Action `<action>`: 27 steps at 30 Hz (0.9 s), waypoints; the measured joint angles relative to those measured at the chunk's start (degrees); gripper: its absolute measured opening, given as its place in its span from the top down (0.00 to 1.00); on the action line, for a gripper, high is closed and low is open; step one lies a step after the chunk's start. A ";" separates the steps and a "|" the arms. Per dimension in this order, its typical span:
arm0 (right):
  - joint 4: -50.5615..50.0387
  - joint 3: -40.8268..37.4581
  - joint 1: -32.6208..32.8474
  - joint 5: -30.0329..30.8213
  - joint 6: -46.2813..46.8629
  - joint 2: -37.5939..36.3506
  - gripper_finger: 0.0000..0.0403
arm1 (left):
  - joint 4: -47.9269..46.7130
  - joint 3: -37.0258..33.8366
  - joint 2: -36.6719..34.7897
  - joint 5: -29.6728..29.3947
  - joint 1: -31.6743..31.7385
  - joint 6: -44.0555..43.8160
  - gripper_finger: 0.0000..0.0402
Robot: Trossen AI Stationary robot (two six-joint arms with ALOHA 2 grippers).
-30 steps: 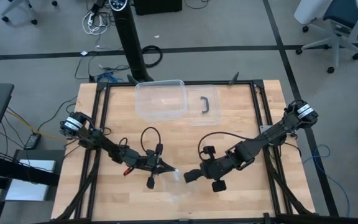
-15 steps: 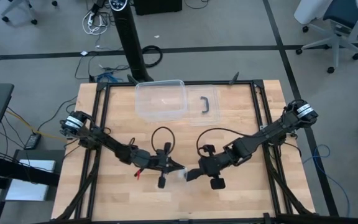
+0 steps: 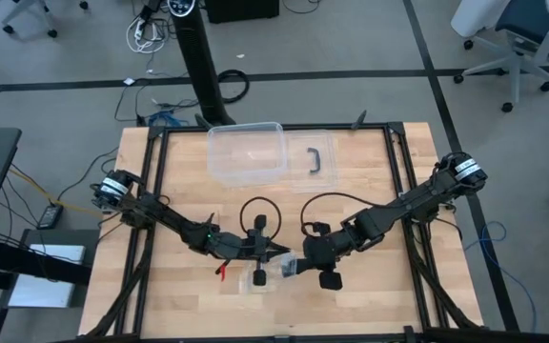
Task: Roll bandage
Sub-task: Put the rolled black bandage into the transparent zip bag
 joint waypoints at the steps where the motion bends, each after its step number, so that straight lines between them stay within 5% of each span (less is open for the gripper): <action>1: -0.09 0.00 -0.38 -0.04 0.94 0.02 0.87 | 0.09 0.21 0.00 -0.18 0.00 0.01 1.00; 27: 5.64 -0.02 -3.51 -7.28 5.71 0.04 0.83 | 0.67 1.14 0.00 -3.31 -0.02 0.91 1.00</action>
